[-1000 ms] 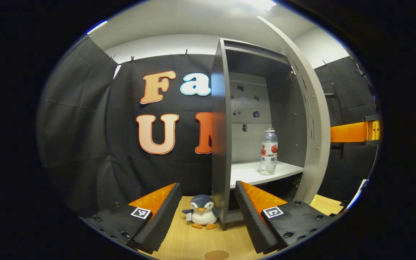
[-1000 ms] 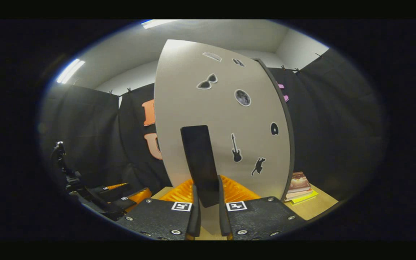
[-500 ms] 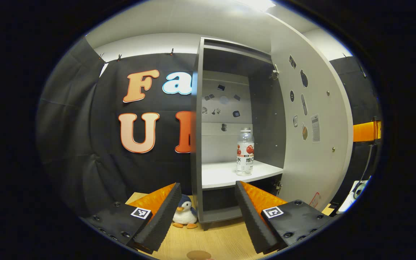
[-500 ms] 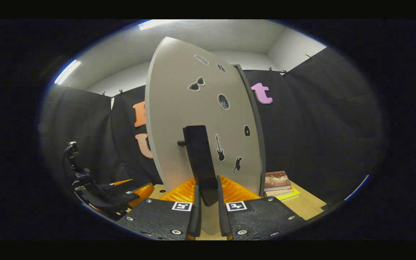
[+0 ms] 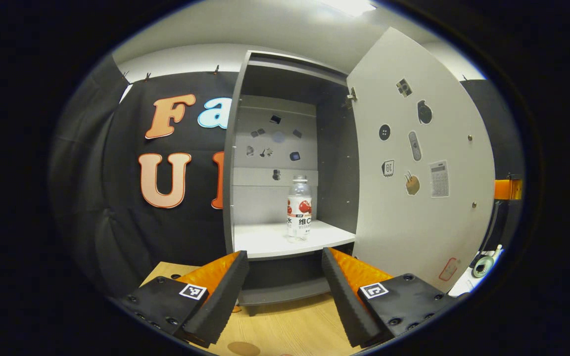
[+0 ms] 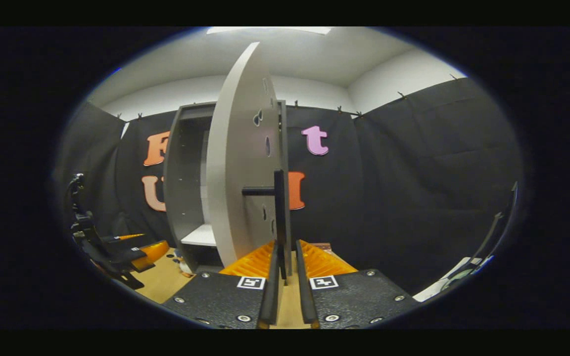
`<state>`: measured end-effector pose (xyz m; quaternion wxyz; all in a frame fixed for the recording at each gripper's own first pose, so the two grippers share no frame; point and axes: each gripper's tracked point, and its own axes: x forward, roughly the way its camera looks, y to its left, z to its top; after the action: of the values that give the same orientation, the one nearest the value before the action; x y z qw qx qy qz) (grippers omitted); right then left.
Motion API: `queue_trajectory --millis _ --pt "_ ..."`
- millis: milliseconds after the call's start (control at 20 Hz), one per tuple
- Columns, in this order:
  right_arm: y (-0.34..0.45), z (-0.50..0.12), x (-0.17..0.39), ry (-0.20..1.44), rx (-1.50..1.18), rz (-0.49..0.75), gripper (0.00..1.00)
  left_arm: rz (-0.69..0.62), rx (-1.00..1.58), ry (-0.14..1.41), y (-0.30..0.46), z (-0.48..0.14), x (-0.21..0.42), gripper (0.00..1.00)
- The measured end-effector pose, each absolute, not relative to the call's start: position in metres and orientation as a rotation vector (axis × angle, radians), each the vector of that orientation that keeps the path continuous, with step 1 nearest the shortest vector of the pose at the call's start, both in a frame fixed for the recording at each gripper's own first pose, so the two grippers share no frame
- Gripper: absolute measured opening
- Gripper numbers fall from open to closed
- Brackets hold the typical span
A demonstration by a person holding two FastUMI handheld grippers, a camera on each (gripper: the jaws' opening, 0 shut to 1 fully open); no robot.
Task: Open the cabinet door with the right hand, grasp the bottle in the cabinet with the left hand and place it on the coaster, then close the cabinet door with the right hand.
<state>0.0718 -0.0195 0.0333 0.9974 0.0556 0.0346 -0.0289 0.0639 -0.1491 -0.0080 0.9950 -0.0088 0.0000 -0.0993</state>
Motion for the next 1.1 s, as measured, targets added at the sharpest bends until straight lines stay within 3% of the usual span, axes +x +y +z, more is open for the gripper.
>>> queue_trajectory --millis 150,200,250,300,350,450,500,700,850,1100 --pt "-0.039 0.032 0.078 0.060 0.129 -0.077 0.14 -0.212 -0.020 -0.002 -0.166 -0.008 0.061 0.96" --pt "-0.039 0.031 0.080 0.064 0.144 -0.053 0.03 -0.217 -0.020 -0.001 -0.170 -0.008 0.061 0.96" --pt "-0.037 0.032 0.080 0.062 0.157 -0.033 0.12 -0.219 -0.019 -0.002 -0.173 -0.008 0.061 0.96" --pt "-0.038 0.031 0.080 0.060 0.155 -0.013 0.03 -0.218 -0.017 -0.003 -0.176 -0.006 0.060 0.96" --pt "-0.039 0.032 0.079 0.058 0.150 0.001 0.13 -0.216 -0.017 -0.005 -0.177 -0.006 0.060 0.96" --pt "-0.044 0.031 0.078 0.059 0.146 0.018 0.10 -0.209 -0.024 -0.002 -0.178 -0.007 0.058 0.96" --pt "-0.047 0.030 0.080 0.057 0.139 0.021 0.18 -0.204 -0.028 0.000 -0.178 -0.006 0.054 0.97" --pt "-0.057 0.028 0.078 0.061 0.137 0.001 0.29 -0.200 -0.025 -0.004 -0.178 -0.004 0.045 0.97" --pt "-0.062 0.027 0.076 0.064 0.160 -0.023 0.46 -0.206 -0.016 -0.014 -0.179 0.000 0.041 0.96" --pt "-0.066 0.030 0.067 0.052 0.168 -0.077 0.56 -0.235 -0.019 -0.016 -0.184 -0.001 0.034 0.99"
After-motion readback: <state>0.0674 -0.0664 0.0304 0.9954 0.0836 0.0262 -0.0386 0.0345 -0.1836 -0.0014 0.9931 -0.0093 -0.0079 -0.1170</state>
